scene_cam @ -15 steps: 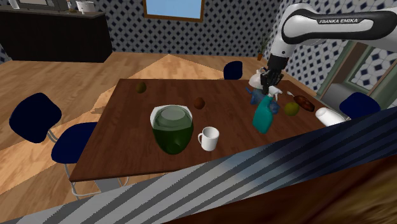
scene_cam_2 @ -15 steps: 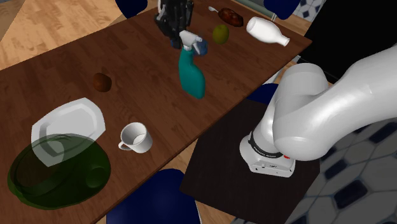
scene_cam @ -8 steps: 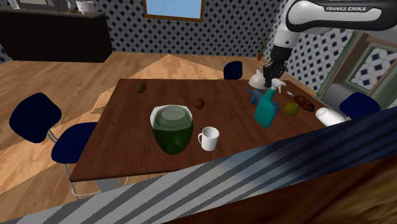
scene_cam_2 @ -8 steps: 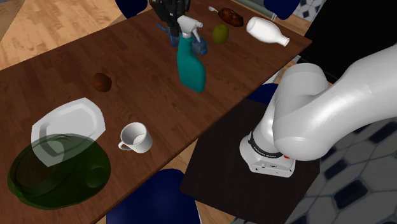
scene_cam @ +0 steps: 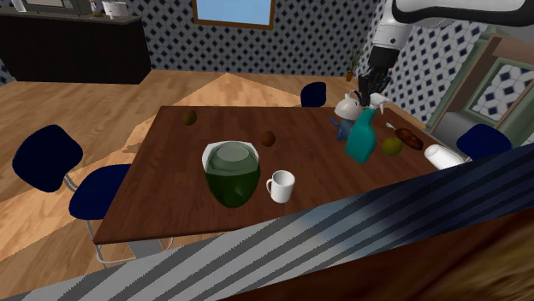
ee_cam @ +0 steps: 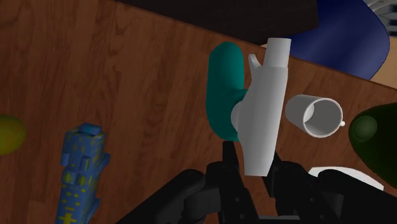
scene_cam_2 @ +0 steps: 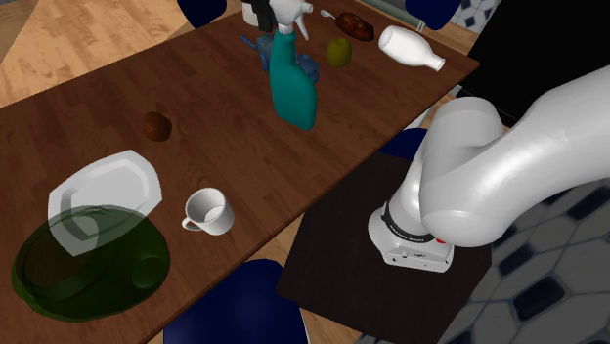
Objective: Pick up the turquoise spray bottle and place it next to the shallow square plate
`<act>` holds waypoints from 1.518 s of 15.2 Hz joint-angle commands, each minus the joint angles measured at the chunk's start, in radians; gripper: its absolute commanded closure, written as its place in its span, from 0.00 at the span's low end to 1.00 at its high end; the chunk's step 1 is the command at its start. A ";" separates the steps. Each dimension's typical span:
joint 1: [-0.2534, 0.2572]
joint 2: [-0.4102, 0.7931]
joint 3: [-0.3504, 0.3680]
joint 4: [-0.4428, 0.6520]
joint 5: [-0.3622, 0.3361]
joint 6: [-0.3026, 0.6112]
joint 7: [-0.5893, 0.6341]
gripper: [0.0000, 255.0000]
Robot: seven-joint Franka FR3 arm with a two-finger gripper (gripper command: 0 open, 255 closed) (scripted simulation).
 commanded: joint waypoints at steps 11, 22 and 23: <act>0.008 0.055 0.002 0.214 0.011 -0.160 0.004 1.00; 0.019 0.136 0.004 0.399 0.028 -0.264 0.013 1.00; 0.022 0.151 0.008 0.388 0.033 -0.238 0.020 1.00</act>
